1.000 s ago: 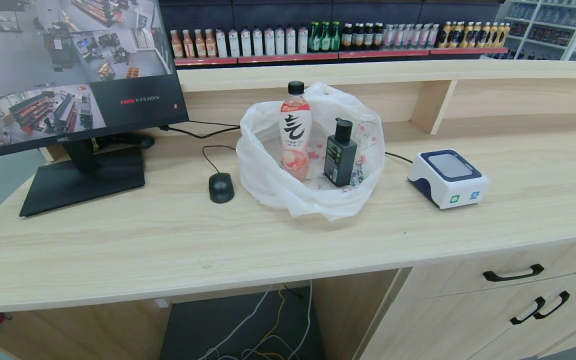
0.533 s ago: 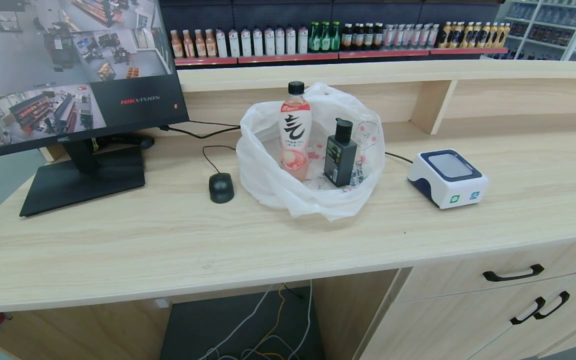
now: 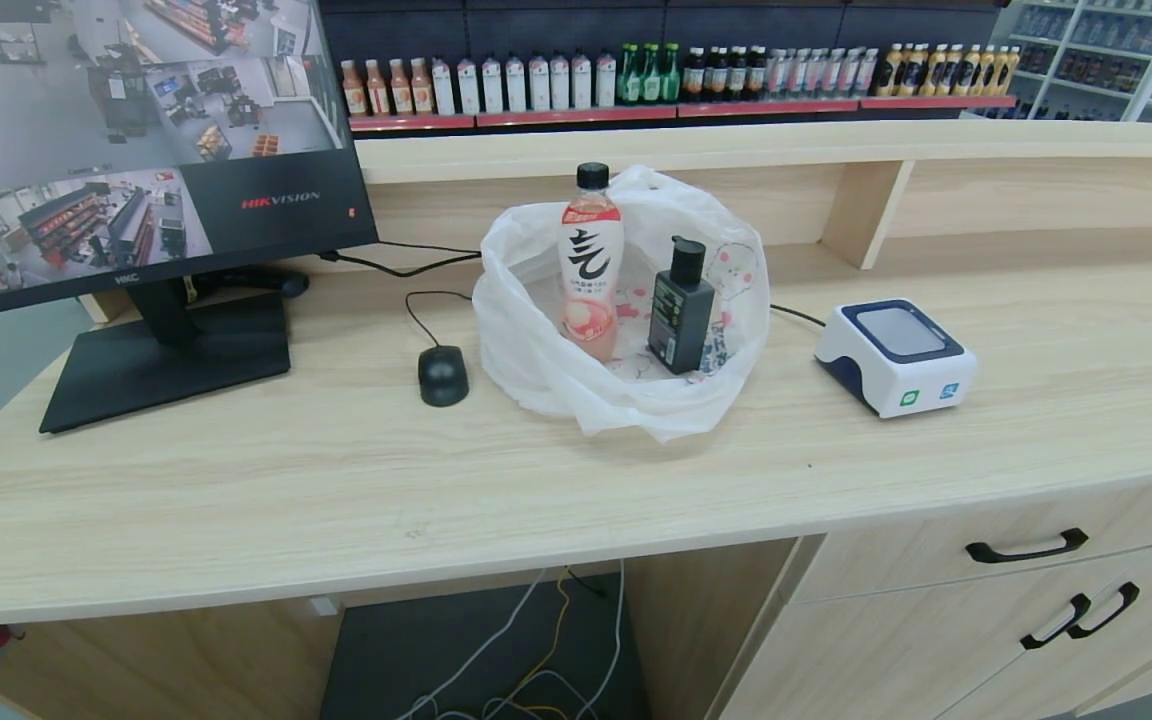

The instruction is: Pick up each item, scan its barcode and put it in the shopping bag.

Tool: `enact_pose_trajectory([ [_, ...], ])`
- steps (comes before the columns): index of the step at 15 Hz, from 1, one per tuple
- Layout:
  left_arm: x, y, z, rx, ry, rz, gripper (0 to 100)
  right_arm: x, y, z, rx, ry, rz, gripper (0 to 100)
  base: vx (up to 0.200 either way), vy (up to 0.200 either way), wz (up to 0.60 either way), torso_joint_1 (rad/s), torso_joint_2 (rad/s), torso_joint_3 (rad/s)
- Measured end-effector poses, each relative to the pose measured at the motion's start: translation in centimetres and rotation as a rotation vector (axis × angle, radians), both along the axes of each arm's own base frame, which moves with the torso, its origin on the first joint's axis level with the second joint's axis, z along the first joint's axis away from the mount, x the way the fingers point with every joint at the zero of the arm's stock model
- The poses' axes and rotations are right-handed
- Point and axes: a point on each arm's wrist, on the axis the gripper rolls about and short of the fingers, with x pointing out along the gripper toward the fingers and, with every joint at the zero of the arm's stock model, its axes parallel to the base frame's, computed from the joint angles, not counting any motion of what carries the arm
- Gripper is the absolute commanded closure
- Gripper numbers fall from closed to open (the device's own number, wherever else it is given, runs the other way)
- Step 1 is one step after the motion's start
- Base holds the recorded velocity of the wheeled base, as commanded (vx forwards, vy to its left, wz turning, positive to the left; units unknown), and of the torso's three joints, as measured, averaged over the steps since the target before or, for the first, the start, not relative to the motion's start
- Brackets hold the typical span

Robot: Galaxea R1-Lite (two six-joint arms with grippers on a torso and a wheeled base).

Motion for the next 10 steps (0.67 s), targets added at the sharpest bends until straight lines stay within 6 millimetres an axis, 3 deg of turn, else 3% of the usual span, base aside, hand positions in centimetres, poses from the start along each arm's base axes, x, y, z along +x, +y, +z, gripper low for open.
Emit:
enact_pose_trajectory([
  [10,0.0,0.0,0.0,0.0,0.0,0.0,0,-0.64,0.0,-0.15,-0.022,-0.083,0.054,0,0.0,0.0,0.0,0.0,0.0,0.0],
])
